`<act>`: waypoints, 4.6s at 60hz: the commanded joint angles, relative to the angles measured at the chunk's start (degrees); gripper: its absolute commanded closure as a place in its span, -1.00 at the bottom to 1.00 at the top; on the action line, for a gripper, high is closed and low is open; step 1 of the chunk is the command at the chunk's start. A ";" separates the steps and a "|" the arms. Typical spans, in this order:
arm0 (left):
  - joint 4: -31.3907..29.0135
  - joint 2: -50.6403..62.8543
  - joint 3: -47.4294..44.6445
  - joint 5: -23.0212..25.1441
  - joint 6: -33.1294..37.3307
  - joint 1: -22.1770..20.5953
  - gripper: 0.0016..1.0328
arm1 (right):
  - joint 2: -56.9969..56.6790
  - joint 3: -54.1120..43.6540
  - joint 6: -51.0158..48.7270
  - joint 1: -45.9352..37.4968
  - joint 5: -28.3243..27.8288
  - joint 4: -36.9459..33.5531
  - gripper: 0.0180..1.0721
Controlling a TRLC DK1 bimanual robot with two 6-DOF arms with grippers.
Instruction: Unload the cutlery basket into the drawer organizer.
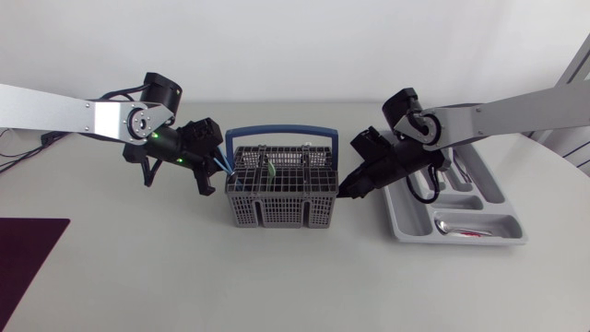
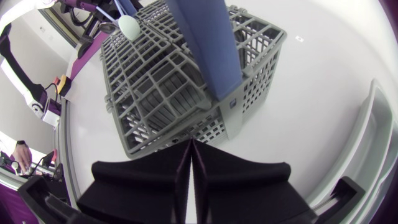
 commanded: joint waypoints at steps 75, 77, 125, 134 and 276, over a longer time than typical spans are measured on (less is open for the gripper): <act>-14.38 -24.60 -9.84 9.24 2.29 7.67 -0.06 | -17.67 -14.55 0.41 -0.72 10.02 11.10 -0.66; -14.47 -24.60 -9.76 9.24 2.46 7.32 -0.06 | -17.93 -14.90 0.32 -0.72 10.02 11.10 -0.66; -14.12 -13.87 -2.55 9.06 3.52 3.54 0.04 | -18.28 -16.40 -0.12 0.24 9.75 12.15 -0.66; -14.12 -12.91 -1.49 9.06 3.17 3.45 0.04 | -18.02 -16.48 -0.12 0.33 9.84 12.42 -0.66; -27.39 -16.95 7.73 9.06 4.92 3.71 0.83 | -22.24 -19.03 0.58 3.85 11.86 12.50 -0.74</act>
